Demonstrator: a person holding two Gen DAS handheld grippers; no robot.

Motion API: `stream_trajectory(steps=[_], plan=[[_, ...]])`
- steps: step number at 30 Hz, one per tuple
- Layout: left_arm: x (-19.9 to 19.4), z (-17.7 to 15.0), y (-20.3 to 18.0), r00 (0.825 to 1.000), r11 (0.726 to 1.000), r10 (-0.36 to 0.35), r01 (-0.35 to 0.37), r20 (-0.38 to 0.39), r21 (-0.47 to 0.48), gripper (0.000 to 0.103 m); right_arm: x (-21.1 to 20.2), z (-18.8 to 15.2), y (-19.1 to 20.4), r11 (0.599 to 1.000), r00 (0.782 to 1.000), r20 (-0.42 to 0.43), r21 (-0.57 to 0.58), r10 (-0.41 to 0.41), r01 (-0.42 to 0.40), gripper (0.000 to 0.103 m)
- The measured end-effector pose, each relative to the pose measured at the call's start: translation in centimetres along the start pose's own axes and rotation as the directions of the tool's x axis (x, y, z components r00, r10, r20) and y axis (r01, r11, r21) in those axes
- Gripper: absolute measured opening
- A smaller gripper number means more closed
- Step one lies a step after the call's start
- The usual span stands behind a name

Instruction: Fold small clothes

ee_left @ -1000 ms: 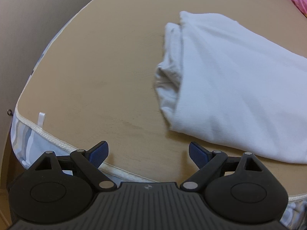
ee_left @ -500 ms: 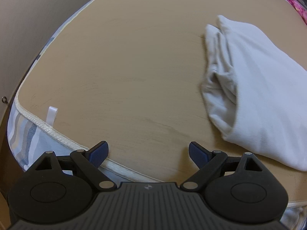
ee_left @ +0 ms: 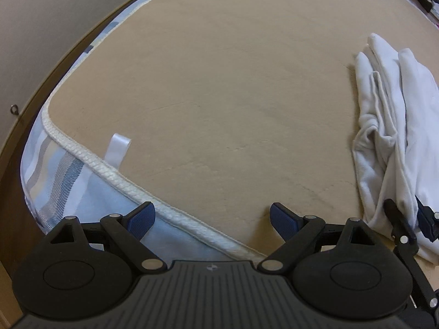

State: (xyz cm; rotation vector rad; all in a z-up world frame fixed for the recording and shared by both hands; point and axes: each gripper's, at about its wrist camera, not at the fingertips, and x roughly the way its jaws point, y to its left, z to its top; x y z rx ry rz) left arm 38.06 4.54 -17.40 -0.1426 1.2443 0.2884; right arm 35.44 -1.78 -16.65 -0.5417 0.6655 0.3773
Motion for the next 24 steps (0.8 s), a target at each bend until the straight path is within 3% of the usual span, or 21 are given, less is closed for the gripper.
stream_trajectory(steps=[3, 6, 7, 8, 11, 12, 14, 17, 19, 22, 24], plan=[[0.2, 0.0, -0.4, 1.000, 1.000, 0.001, -0.001, -0.005, 0.005, 0.094, -0.6, 0.4, -1.4, 0.992, 0.999, 0.017, 0.119, 0.038, -0.040, 0.018], [-0.4, 0.4, -0.9, 1.000, 1.000, -0.024, 0.024, 0.010, 0.010, 0.094, -1.6, 1.2, -2.0, 0.965, 0.989, 0.059, 0.218, 0.132, -0.142, 0.041], [-0.7, 0.4, -1.1, 0.999, 0.999, -0.032, 0.032, 0.016, 0.008, 0.094, -1.8, 1.3, -1.5, 0.949, 0.976, 0.070, 0.228, 0.206, -0.217, 0.057], [-1.1, 0.5, -1.4, 0.999, 0.999, -0.043, 0.042, 0.025, 0.005, 0.094, -2.1, 1.2, -1.0, 0.930, 0.959, 0.067, 0.232, 0.277, -0.285, 0.063], [-2.4, 0.6, -1.6, 0.994, 0.994, -0.106, 0.106, 0.033, -0.007, 0.094, -3.1, 0.2, -1.1, 0.869, 0.903, 0.048, 0.255, 0.428, -0.425, 0.056], [-2.9, 0.5, -1.8, 0.990, 0.990, -0.139, 0.139, 0.032, -0.011, 0.094, -3.8, -0.3, -1.6, 0.856, 0.899, 0.050, 0.287, 0.435, -0.430, 0.056], [-4.1, 0.1, -2.7, 0.974, 0.974, -0.223, 0.224, 0.023, -0.020, 0.094, -5.9, -1.5, -3.8, 0.848, 0.914, 0.077, 0.347, 0.399, -0.400, 0.058], [-5.2, -0.8, -5.4, 0.935, 0.935, -0.354, 0.353, -0.018, -0.027, 0.095, -8.4, -3.6, -8.1, 0.843, 0.945, 0.072, 0.434, 0.318, -0.317, 0.064], [-5.3, -1.7, -7.8, 0.915, 0.916, -0.401, 0.401, -0.039, -0.017, 0.100, -8.8, -5.0, -12.0, 0.825, 0.964, 0.040, 0.508, 0.264, -0.247, 0.072], [-4.0, -2.3, -10.4, 0.924, 0.926, -0.378, 0.376, -0.051, -0.043, 0.102, -8.0, -6.2, -18.8, 0.777, 0.983, -0.003, 0.612, 0.186, -0.146, 0.075], [-2.5, -2.2, -10.5, 0.935, 0.935, -0.349, 0.343, -0.062, -0.084, 0.102, -7.1, -5.7, -22.6, 0.751, 0.985, 0.012, 0.645, 0.172, -0.139, 0.083]])
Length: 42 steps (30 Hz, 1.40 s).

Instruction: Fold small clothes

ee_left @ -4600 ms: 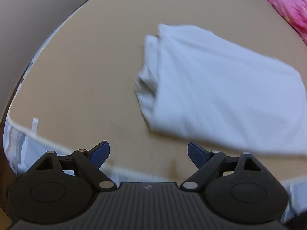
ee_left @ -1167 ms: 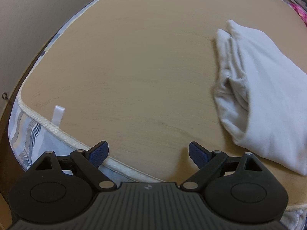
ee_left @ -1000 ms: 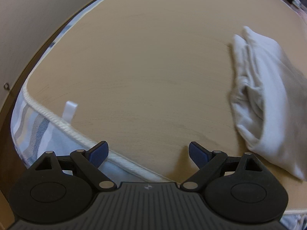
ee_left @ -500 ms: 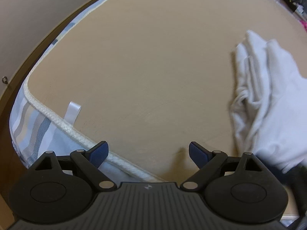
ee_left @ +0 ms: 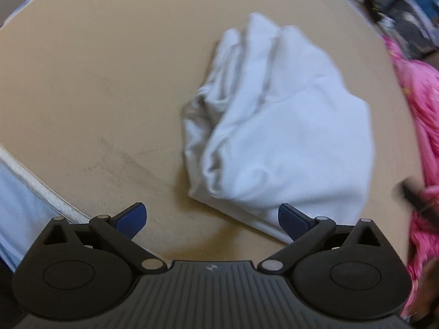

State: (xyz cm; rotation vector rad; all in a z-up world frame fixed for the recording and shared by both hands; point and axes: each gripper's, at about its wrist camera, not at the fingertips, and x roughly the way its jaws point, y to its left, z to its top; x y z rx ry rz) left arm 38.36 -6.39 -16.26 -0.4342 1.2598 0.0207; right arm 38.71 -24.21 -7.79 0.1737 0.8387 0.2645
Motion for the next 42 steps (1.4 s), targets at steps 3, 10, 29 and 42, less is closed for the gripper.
stream_trajectory(steps=[3, 10, 29, 42], plan=[[1.4, 0.5, 1.3, 1.000, 0.995, 0.000, -0.001, -0.012, -0.096, 0.102, 2.3, 4.3, -2.5, 0.999, 0.999, -0.007, 0.020, 0.047, -0.047, 0.092], [1.7, 0.8, 1.8, 0.999, 0.988, -0.021, 0.025, 0.034, -0.149, 0.102, 12.1, 11.6, -5.2, 1.000, 0.993, -0.122, 0.021, -0.003, 0.006, 0.092], [-2.2, 6.4, 4.3, 0.995, 0.995, -0.093, 0.094, 0.021, -0.039, 0.023, 18.6, 12.3, -4.5, 0.982, 0.897, -0.405, 0.021, 0.179, -0.187, 0.016], [2.0, 22.3, -9.6, 0.983, 0.838, 0.150, -0.181, 0.102, 0.515, 0.005, 4.3, -11.5, -3.9, 0.627, 0.995, 0.094, 0.776, -0.016, -0.063, 0.016]])
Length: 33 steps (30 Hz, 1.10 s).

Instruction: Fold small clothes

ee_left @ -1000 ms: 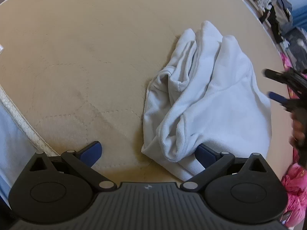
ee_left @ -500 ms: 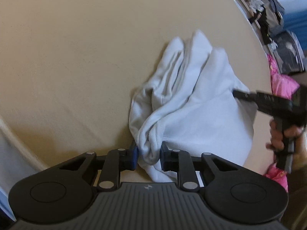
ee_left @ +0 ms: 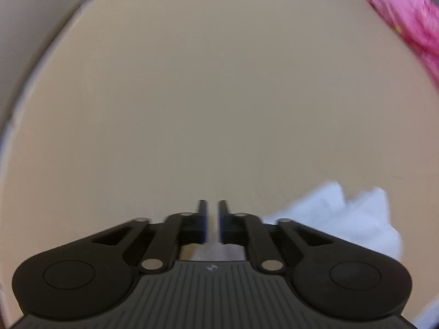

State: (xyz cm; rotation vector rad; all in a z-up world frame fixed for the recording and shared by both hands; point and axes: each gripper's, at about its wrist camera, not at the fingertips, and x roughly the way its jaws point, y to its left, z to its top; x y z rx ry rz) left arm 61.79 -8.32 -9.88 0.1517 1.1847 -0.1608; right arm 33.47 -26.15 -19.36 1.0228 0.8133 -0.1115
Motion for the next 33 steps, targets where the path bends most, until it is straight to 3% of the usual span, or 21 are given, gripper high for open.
stream_trajectory(steps=[3, 4, 5, 6, 7, 10, 12, 16, 17, 18, 19, 20, 21, 24, 25, 30, 31, 33], plan=[[-1.1, -0.1, 1.8, 1.000, 0.998, -0.005, 0.005, 0.008, -0.059, 0.013, 0.4, 0.1, 1.0, 0.993, 0.999, 0.009, -0.108, -0.042, 0.043, 0.028], [-1.9, -1.2, 3.2, 0.999, 0.995, -0.041, 0.043, 0.024, -0.094, 0.033, 0.3, 0.7, 1.4, 0.988, 0.999, 0.006, -0.145, -0.054, 0.055, 0.033], [-2.6, -2.2, 4.5, 0.997, 0.990, -0.070, 0.074, 0.042, -0.119, 0.062, -0.2, 1.8, 1.7, 0.982, 0.998, 0.013, -0.180, -0.059, 0.061, 0.048], [-3.4, -3.8, 6.0, 0.993, 0.983, -0.101, 0.109, 0.064, -0.148, 0.075, -0.5, 3.0, 2.0, 0.975, 0.999, 0.008, -0.218, -0.045, 0.045, 0.059], [-4.2, -5.7, 7.5, 0.986, 0.969, -0.141, 0.156, 0.092, -0.191, 0.089, -0.6, 4.0, 2.2, 0.967, 1.000, -0.019, -0.253, -0.021, 0.016, 0.076], [-4.6, -9.9, 10.0, 0.964, 0.932, -0.249, 0.266, 0.098, -0.248, 0.091, 0.2, 6.1, 2.2, 0.944, 0.990, -0.144, -0.326, 0.005, -0.053, 0.079], [-3.1, -11.2, 10.5, 0.956, 0.913, -0.282, 0.292, 0.075, -0.284, 0.091, 2.4, 7.9, 2.8, 0.938, 0.976, -0.217, -0.336, 0.013, -0.087, 0.082], [1.7, -11.0, 10.0, 0.923, 0.857, -0.384, 0.361, 0.011, -0.367, 0.091, 6.9, 9.0, 3.4, 0.940, 0.946, -0.324, -0.323, 0.001, -0.112, 0.092], [2.6, -11.1, 9.8, 0.911, 0.837, -0.413, 0.385, 0.013, -0.389, 0.092, 7.0, 8.6, 4.1, 0.935, 0.944, -0.329, -0.327, 0.021, -0.134, 0.091], [2.7, -11.4, 9.8, 0.909, 0.830, -0.415, 0.397, 0.042, -0.392, 0.091, 6.9, 8.2, 4.7, 0.931, 0.943, -0.331, -0.331, 0.036, -0.152, 0.088], [2.4, -12.0, 10.3, 0.907, 0.829, -0.414, 0.409, 0.073, -0.381, 0.070, 7.1, 7.7, 4.9, 0.930, 0.943, -0.329, -0.332, 0.044, -0.159, 0.071], [2.4, -11.8, 9.9, 0.898, 0.822, -0.432, 0.429, 0.082, -0.375, 0.042, 7.3, 7.2, 5.0, 0.928, 0.943, -0.331, -0.336, 0.046, -0.163, 0.046], [2.2, -11.7, 9.5, 0.894, 0.816, -0.439, 0.437, 0.086, -0.378, 0.037, 7.2, 6.7, 5.0, 0.927, 0.944, -0.328, -0.340, 0.044, -0.161, 0.040], [0.1, -11.6, 8.4, 0.901, 0.843, -0.417, 0.434, 0.123, -0.319, 0.026, 5.5, 6.3, 4.1, 0.937, 0.953, -0.283, -0.289, 0.111, -0.195, 0.033], [-0.8, -11.5, 8.2, 0.893, 0.843, -0.429, 0.451, 0.139, -0.292, 0.023, 6.3, 6.2, 3.8, 0.939, 0.957, -0.260, -0.280, 0.129, -0.202, 0.032], [-4.0, -9.1, 5.7, 0.844, 0.828, -0.502, 0.532, 0.187, -0.175, 0.023, -0.5, 6.3, 1.3, 0.940, 0.965, -0.127, -0.226, 0.231, -0.255, 0.032], [-3.7, -8.2, 5.0, 0.849, 0.837, -0.496, 0.523, 0.183, -0.159, 0.026, -1.7, 6.8, 0.6, 0.942, 0.965, -0.102, -0.216, 0.240, -0.257, 0.032], [-1.4, -6.9, 2.9, 0.897, 0.884, -0.415, 0.438, 0.152, -0.166, 0.037, -2.3, 8.3, -0.2, 0.948, 0.975, -0.064, -0.226, 0.214, -0.223, 0.032]])
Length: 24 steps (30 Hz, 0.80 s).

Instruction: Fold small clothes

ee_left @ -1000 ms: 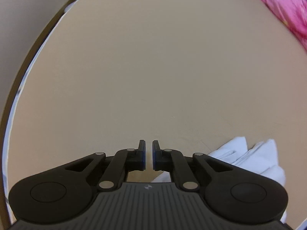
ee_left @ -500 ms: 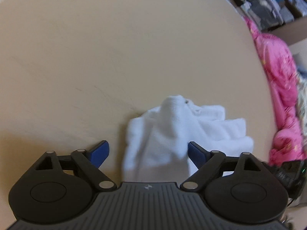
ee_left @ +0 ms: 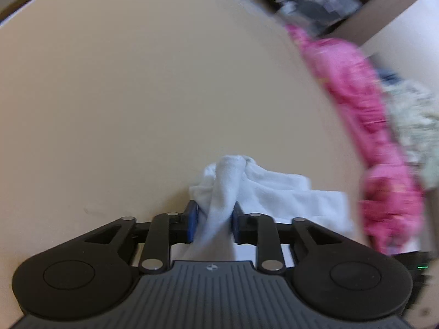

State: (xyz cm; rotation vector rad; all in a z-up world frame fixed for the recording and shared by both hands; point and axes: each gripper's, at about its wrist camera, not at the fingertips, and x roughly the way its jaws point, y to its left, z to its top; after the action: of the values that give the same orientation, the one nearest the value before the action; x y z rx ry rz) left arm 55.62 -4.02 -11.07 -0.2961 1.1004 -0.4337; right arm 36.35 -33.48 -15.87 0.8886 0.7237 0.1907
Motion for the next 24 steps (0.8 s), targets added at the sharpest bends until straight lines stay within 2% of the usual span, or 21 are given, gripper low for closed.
stream_trajectory(steps=[1, 2, 3, 4, 5, 6, 7, 8, 10, 12, 16, 19, 22, 23, 24], plan=[[2.0, 0.5, 0.3, 0.994, 0.995, 0.103, -0.103, -0.022, -0.006, 0.046, 0.9, 0.7, -0.6, 0.999, 0.999, -0.005, 0.003, -0.041, 0.041, 0.033], [3.2, 1.0, 0.8, 0.983, 0.984, 0.174, -0.176, -0.052, -0.030, 0.052, 2.1, 1.8, -1.3, 0.996, 0.995, -0.022, 0.013, -0.093, 0.093, 0.033], [4.5, 1.2, 1.7, 0.976, 0.977, 0.200, -0.206, -0.088, -0.062, 0.060, 3.5, 2.7, -2.0, 0.992, 0.991, -0.040, 0.018, -0.128, 0.129, 0.034], [5.1, 1.2, 2.8, 0.976, 0.974, 0.191, -0.202, -0.110, -0.105, 0.069, 4.8, 3.5, -2.5, 0.985, 0.983, -0.064, 0.014, -0.173, 0.174, 0.039], [4.8, 1.2, 3.4, 0.979, 0.972, 0.178, -0.191, -0.100, -0.134, 0.071, 5.8, 4.1, -3.1, 0.979, 0.976, -0.075, 0.011, -0.204, 0.205, 0.046], [4.3, 1.1, 3.7, 0.981, 0.972, 0.174, -0.184, -0.084, -0.146, 0.074, 6.3, 4.3, -3.5, 0.980, 0.978, -0.069, 0.008, -0.198, 0.199, 0.046], [3.6, 0.9, 3.9, 0.980, 0.970, 0.186, -0.195, -0.070, -0.143, 0.085, 6.2, 4.7, -3.5, 0.980, 0.979, -0.048, -0.004, -0.199, 0.199, 0.050], [3.0, 0.7, 3.9, 0.978, 0.969, 0.202, -0.208, -0.056, -0.136, 0.088, 5.8, 4.9, -3.4, 0.975, 0.975, -0.025, -0.011, -0.220, 0.220, 0.056], [1.0, -0.4, 4.5, 0.982, 0.973, 0.185, -0.187, -0.033, -0.131, 0.088, 4.6, 5.0, -3.8, 0.971, 0.971, 0.011, 0.024, -0.240, 0.239, 0.063], [-1.4, -2.2, 4.9, 0.991, 0.983, 0.134, -0.134, -0.009, -0.125, 0.088, 2.5, 4.2, -4.5, 0.974, 0.976, 0.034, 0.078, -0.216, 0.213, 0.066], [-4.9, -6.4, 4.5, 0.998, 0.995, 0.068, -0.066, 0.015, -0.078, 0.088, -2.5, 0.4, -4.8, 0.981, 0.983, -0.011, 0.069, -0.181, 0.181, 0.072], [-3.8, -8.6, 2.8, 0.998, 0.997, 0.052, -0.054, -0.031, -0.051, 0.089, -5.3, -3.2, -4.0, 0.980, 0.979, -0.029, -0.008, -0.201, 0.201, 0.078], [-1.3, -10.7, 2.2, 0.993, 0.998, 0.050, -0.054, -0.109, -0.040, 0.087, -5.0, -6.2, -2.7, 0.975, 0.972, -0.080, -0.043, -0.219, 0.216, 0.079], [-0.6, -11.2, 1.9, 0.991, 0.996, 0.070, -0.076, -0.115, -0.051, 0.069, -5.1, -6.8, -2.8, 0.976, 0.971, -0.102, -0.030, -0.218, 0.216, 0.074], [-0.9, -11.7, 1.7, 0.991, 0.994, 0.084, -0.091, -0.103, -0.057, 0.046, -4.8, -7.3, -2.7, 0.978, 0.971, -0.113, -0.019, -0.210, 0.209, 0.062]])
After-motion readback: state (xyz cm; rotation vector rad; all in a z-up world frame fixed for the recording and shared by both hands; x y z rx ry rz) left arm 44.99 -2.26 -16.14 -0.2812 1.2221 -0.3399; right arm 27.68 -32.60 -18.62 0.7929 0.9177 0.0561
